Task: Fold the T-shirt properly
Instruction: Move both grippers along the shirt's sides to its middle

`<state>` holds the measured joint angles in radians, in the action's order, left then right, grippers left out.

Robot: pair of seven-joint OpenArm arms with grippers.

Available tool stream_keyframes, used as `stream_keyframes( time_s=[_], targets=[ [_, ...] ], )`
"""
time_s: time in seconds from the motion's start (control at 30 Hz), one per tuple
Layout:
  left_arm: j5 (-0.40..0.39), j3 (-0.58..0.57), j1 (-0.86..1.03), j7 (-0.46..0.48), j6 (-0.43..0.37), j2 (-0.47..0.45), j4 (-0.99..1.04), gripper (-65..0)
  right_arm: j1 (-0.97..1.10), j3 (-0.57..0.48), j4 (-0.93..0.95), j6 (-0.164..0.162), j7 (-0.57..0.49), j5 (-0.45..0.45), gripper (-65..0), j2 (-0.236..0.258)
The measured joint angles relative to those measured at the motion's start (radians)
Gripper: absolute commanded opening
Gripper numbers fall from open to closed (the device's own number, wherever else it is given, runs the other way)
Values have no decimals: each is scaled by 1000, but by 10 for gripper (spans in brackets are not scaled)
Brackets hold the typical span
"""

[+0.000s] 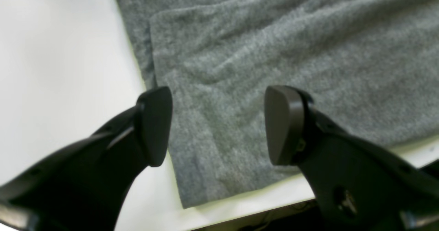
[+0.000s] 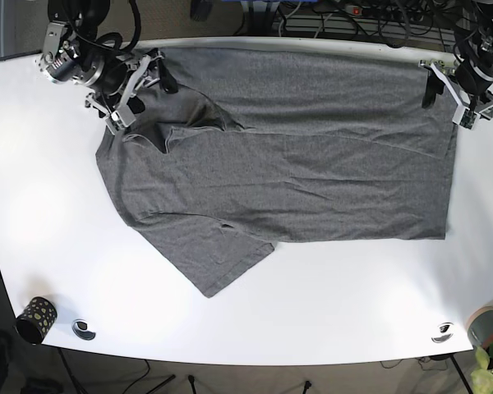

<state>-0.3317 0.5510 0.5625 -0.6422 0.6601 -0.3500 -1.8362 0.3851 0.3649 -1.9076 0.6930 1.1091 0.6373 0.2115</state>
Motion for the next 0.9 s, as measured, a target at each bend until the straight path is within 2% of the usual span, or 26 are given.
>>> stream_keyframes(
  time_s=[0.07,0.2,0.27,0.53,0.7,0.9],
  targets=[
    [2,0,5,0,0,0,0,-258,-31,-20,27,-1,-1,-5,-209,2],
    [2,0,20,0,0,-2,0,-258,-103,-67,91,0,-3,-2,-311,2],
    [2,0,21,-1,1,0,2,-258,-134,-87,114,-1,-3,-3,-333,3],
    [2,0,20,-1,0,0,39,-258,-285,-190,274,-1,-3,-5,-328,2],
    [3,0,18,0,0,0,40,-258,-401,-194,389,-7,-3,-13,-328,-10],
    [6,0,16,0,0,0,40,-258,-481,-194,390,-4,-8,-3,-325,-14]
  ],
)
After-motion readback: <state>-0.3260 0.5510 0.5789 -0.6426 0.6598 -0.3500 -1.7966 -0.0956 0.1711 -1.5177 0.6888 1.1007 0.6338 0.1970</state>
